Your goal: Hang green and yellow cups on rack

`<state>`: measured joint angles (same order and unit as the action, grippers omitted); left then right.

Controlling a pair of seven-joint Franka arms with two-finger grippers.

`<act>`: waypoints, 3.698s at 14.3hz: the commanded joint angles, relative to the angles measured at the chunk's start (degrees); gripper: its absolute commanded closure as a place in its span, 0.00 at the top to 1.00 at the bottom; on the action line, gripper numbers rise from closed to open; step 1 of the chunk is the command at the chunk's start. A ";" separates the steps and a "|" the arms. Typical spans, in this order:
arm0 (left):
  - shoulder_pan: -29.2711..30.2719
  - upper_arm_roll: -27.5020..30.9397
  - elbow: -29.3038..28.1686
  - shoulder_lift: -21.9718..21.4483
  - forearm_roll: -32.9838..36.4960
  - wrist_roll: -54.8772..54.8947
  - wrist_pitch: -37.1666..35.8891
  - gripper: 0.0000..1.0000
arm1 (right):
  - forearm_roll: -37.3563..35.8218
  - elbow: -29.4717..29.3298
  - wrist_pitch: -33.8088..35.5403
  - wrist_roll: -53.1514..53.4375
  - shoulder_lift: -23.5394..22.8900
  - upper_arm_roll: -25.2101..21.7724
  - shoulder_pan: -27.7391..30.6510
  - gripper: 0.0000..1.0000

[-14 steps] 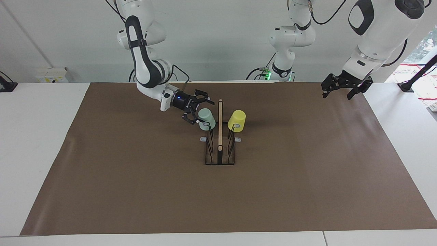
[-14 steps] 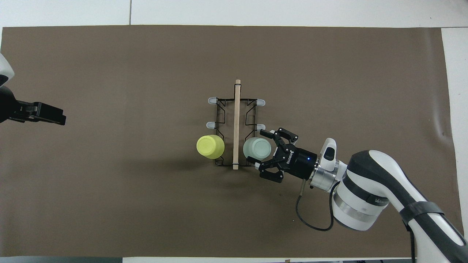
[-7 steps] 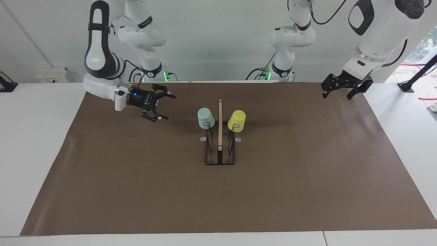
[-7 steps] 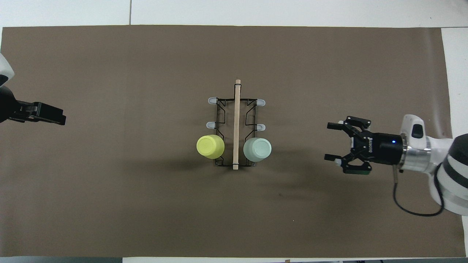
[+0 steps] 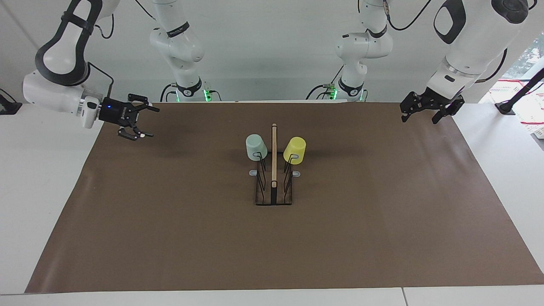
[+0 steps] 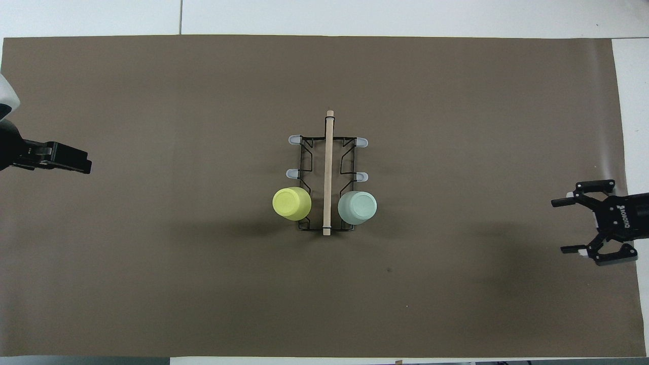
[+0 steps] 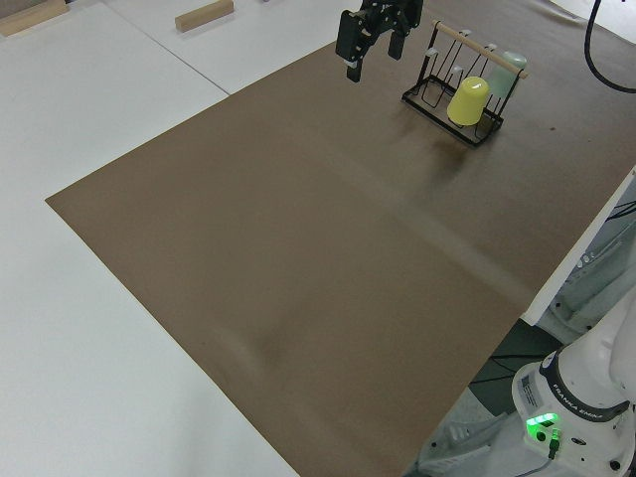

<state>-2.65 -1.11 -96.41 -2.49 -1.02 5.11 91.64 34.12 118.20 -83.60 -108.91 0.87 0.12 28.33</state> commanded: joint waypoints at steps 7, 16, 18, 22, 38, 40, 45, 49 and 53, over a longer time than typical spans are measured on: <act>0.27 0.14 0.44 0.12 -0.47 0.60 -0.32 1.00 | -27.78 -19.31 1.95 13.94 -3.86 1.90 -2.73 1.00; 0.27 0.05 0.44 0.12 -0.47 0.60 -0.32 1.00 | -32.81 -27.67 7.13 67.72 -0.88 2.87 -14.61 1.00; 0.27 0.05 0.44 0.12 -0.47 0.69 -0.32 1.00 | -32.72 -28.03 7.14 77.48 0.09 3.92 -16.28 1.00; 0.27 0.05 0.44 0.12 -0.47 0.60 -0.32 1.00 | -32.72 -28.64 8.72 96.29 1.06 5.68 -18.83 1.00; 0.27 0.14 0.44 0.12 -0.47 0.60 -0.32 1.00 | -38.43 -28.91 2.48 108.12 0.45 -1.35 -28.95 1.00; 0.27 0.14 0.44 0.12 -0.47 0.69 -0.32 1.00 | -38.34 -28.99 2.48 107.85 0.27 -0.30 -27.81 1.00; 0.27 0.14 0.44 0.12 -0.47 0.60 -0.32 1.00 | -36.49 -28.99 2.30 108.38 2.03 -0.38 -27.80 1.00; 0.27 0.05 0.44 0.12 -0.47 0.69 -0.32 1.00 | -36.76 -26.80 0.47 108.38 3.88 -0.47 -27.98 1.00; 0.27 0.05 0.44 0.12 -0.47 0.60 -0.32 1.00 | -36.67 -27.15 -1.39 108.55 3.44 -0.73 -27.45 1.00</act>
<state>-2.65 -1.11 -96.41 -2.49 -1.02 5.11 91.64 -3.22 89.45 -83.63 0.19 3.29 -1.14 -0.22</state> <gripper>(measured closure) 0.000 0.000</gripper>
